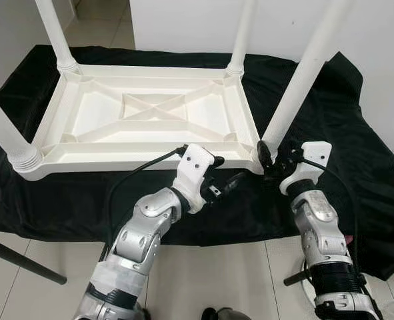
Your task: Building children table
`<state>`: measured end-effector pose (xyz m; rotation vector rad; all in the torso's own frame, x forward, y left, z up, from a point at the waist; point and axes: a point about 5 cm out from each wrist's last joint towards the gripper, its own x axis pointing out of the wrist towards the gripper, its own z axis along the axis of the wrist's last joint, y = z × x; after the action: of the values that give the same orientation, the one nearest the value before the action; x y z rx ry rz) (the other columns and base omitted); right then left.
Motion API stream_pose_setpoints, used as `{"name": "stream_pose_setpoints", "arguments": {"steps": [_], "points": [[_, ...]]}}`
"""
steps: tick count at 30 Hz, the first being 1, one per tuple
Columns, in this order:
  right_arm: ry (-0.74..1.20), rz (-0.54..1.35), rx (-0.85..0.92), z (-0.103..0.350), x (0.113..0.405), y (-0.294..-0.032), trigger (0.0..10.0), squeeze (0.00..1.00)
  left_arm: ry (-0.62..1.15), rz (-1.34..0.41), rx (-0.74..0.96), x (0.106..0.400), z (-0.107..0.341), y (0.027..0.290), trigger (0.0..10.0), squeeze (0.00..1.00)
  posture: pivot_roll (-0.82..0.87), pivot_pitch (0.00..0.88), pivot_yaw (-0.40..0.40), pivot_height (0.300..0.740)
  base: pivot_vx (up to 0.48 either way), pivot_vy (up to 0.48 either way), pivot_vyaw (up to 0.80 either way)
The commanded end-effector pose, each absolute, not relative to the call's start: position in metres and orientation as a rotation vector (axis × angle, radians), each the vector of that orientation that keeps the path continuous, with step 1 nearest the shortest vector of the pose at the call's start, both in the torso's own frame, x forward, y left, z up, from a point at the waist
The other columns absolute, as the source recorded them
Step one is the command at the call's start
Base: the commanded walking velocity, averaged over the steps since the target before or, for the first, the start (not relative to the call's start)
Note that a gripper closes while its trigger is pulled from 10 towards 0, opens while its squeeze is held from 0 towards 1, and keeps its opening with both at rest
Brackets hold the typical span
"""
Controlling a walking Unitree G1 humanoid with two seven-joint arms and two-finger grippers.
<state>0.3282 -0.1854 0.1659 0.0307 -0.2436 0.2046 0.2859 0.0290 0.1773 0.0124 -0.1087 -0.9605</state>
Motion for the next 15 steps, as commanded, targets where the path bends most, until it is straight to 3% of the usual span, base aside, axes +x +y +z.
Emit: {"name": "stream_pose_setpoints", "arguments": {"steps": [1, 13, 14, 15], "points": [[-0.245, 0.25, 0.028, 0.168, 0.332, -0.188, 10.0, 0.0, -0.094, -0.97, 0.027, 0.282, 0.172, 0.027, 10.0, 0.0, -0.03, 0.088, -0.034, 0.74, 0.0, 0.0, 0.0], [-0.174, 0.463, -0.034, 0.17, 0.357, -0.187, 10.0, 0.0, -0.109, -0.992, 0.062, 0.282, 0.172, 0.019, 10.0, 0.0, -0.02, 0.093, -0.04, 0.74, 0.0, 0.0, 0.0], [-0.16, 0.483, -0.045, 0.169, 0.36, -0.187, 7.3, 0.0, -0.113, -0.989, 0.062, 0.282, 0.174, 0.019, 10.0, 0.0, -0.02, 0.093, -0.046, 0.74, 0.0, 0.0, 0.0], [-0.16, 0.483, -0.045, 0.169, 0.36, -0.187, 7.3, 0.0, -0.113, -0.989, 0.062, 0.282, 0.174, 0.019, 10.0, 0.0, -0.02, 0.093, -0.046, 0.74, 0.0, 0.0, 0.0]]}}
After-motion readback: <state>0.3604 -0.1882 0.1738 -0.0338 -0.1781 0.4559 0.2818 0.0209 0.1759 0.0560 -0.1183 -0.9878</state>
